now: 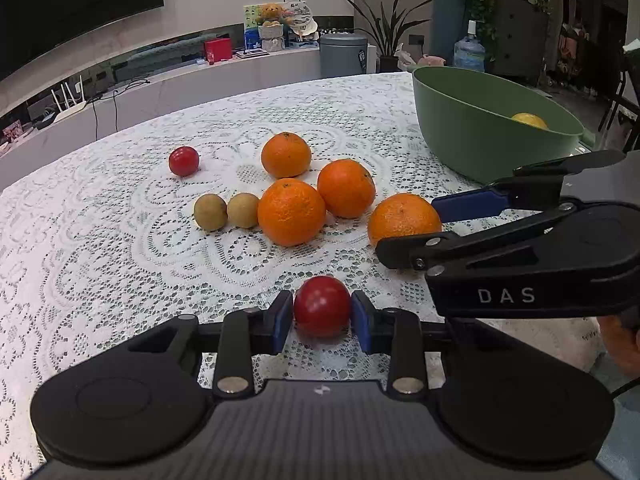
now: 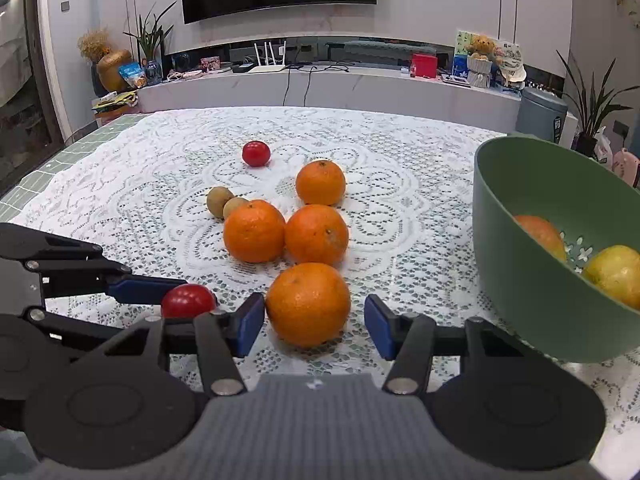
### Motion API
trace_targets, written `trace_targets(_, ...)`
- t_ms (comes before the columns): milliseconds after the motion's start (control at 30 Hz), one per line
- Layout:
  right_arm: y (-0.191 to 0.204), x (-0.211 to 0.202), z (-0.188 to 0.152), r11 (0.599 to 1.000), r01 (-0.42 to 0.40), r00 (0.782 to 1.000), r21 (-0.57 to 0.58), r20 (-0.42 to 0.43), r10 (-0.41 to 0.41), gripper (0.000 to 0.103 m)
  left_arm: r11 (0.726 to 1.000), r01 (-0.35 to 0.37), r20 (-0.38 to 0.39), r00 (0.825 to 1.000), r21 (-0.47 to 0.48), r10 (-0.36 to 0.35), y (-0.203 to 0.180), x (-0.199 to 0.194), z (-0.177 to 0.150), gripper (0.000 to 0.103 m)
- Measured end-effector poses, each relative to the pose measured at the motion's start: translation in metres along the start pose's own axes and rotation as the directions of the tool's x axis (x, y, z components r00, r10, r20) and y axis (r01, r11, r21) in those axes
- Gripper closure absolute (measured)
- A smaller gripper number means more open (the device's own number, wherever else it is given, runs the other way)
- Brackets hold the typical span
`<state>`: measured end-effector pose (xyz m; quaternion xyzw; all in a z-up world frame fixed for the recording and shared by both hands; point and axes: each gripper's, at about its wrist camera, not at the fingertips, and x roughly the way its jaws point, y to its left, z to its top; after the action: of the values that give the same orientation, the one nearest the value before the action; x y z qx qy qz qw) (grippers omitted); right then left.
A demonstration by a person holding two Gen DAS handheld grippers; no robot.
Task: Organize fruits
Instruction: 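Grasp the small red tomato with the left gripper while the right gripper grasps an orange, then carry the tomato with the left gripper while the right gripper carries the orange to the colander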
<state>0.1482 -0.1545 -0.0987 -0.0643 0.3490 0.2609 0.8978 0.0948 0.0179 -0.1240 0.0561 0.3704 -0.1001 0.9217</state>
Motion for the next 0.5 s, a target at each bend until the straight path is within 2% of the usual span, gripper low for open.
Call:
trace_targets(100, -0.0018, 0.0031, 0.0000, 1.000, -0.017, 1.000, 0.013, -0.006, 0.017, 0.054, 1.000, 0.006, 0.002, 1.000, 0.000, -0.006, 0.0010, -0.0001, -0.0003, 0.063)
trace_targets(233, -0.0019, 0.0048, -0.0005, 1.000, -0.021, 1.000, 0.017, -0.007, 0.021, 0.054, 1.000, 0.009, 0.003, 1.000, 0.002, -0.009, 0.0013, 0.0000, 0.0002, 0.063)
trace_targets(300, -0.0011, 0.0053, -0.0006, 1.000, -0.028, 1.000, 0.014, -0.009, 0.028, 0.057, 1.000, 0.011, 0.006, 1.000, 0.009, -0.011, 0.0011, -0.0004, 0.0002, 0.066)
trace_targets(500, 0.0001, 0.0053, -0.0014, 1.000, -0.026, 1.000, 0.002, -0.006, 0.026, 0.058, 0.999, 0.010, 0.016, 1.000, 0.032, -0.011, -0.0016, -0.0013, -0.0008, 0.071)
